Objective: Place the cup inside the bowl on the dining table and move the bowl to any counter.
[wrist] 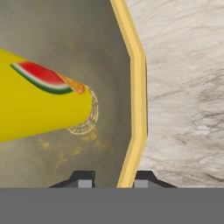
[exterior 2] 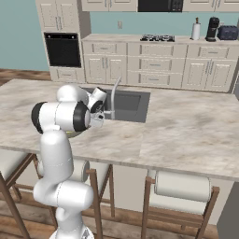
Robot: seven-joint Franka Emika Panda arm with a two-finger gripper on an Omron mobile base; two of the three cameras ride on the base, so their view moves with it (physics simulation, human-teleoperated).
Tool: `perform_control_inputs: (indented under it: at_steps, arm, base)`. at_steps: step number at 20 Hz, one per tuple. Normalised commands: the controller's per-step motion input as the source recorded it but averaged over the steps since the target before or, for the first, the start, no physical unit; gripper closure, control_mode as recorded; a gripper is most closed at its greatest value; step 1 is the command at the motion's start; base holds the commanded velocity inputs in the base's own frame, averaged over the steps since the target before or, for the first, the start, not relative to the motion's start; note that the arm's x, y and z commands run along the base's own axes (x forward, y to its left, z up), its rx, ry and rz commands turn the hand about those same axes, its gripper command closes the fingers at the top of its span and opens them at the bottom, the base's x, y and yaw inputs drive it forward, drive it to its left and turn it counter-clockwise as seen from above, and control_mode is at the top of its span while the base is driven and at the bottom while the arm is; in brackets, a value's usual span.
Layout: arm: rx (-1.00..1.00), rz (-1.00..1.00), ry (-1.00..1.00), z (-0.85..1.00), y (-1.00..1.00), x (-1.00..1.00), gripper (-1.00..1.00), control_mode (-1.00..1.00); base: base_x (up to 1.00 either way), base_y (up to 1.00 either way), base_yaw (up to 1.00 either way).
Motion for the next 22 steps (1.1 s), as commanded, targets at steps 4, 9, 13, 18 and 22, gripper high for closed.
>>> perform_control_inputs:
  at_steps: [4,9,13,18,22]
  arm:
    - [0.0,0.0,0.0,0.0,0.0,0.0,1.0,-1.0]
    - [0.0,0.0,0.0,0.15,0.0,-0.01,1.0,-1.0]
    - [0.0,0.0,0.0,0.28,-0.04,-0.01,1.0,-1.0]
    - [0.0,0.0,0.0,0.26,-0.07,0.0,1.0,-1.0]
    - [0.0,0.0,0.01,0.05,-0.17,0.0,1.0,-1.0]
  base:
    - [0.0,0.0,0.0]
    - [0.0,0.0,0.0]
    - [0.0,0.0,0.0]
    - [0.0,0.0,0.0]
    - [0.0,0.0,0.0]
